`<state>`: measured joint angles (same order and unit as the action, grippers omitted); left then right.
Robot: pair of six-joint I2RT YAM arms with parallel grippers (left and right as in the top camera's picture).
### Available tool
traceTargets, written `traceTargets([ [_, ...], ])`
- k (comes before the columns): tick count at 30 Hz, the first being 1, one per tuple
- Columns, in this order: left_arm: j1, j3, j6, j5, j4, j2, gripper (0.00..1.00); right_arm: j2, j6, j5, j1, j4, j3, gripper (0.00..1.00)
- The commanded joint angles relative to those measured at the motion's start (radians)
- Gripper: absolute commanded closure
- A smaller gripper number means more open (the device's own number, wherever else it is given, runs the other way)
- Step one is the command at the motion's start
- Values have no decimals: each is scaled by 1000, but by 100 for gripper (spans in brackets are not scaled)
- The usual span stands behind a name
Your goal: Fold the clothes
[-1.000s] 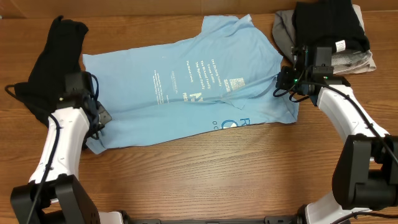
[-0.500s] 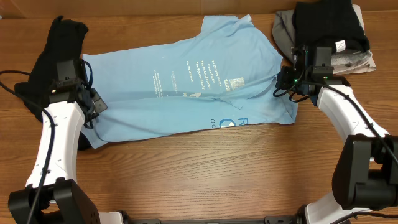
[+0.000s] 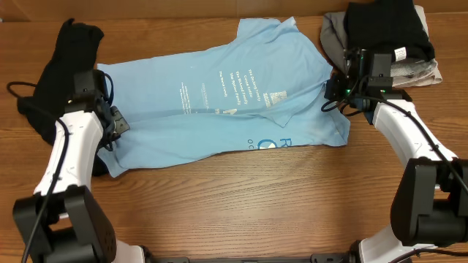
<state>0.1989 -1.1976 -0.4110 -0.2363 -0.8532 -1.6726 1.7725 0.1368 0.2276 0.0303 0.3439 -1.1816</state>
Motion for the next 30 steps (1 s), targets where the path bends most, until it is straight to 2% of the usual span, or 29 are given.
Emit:
traceTargets([
  [1, 4, -23, 15, -10, 8, -38, 96, 5, -8, -25, -2, -27, -10, 96],
  [14, 4, -23, 16, -11, 72, -72, 96, 37, -41, -62, -2, -92, -10, 96],
  [24, 4, -23, 15, -10, 72, -72, 96, 40, -41, -61, -2, -199, -10, 96],
  [30, 4, -23, 15, -10, 74, -72, 96, 42, -41, -62, -2, -206, -10, 96],
])
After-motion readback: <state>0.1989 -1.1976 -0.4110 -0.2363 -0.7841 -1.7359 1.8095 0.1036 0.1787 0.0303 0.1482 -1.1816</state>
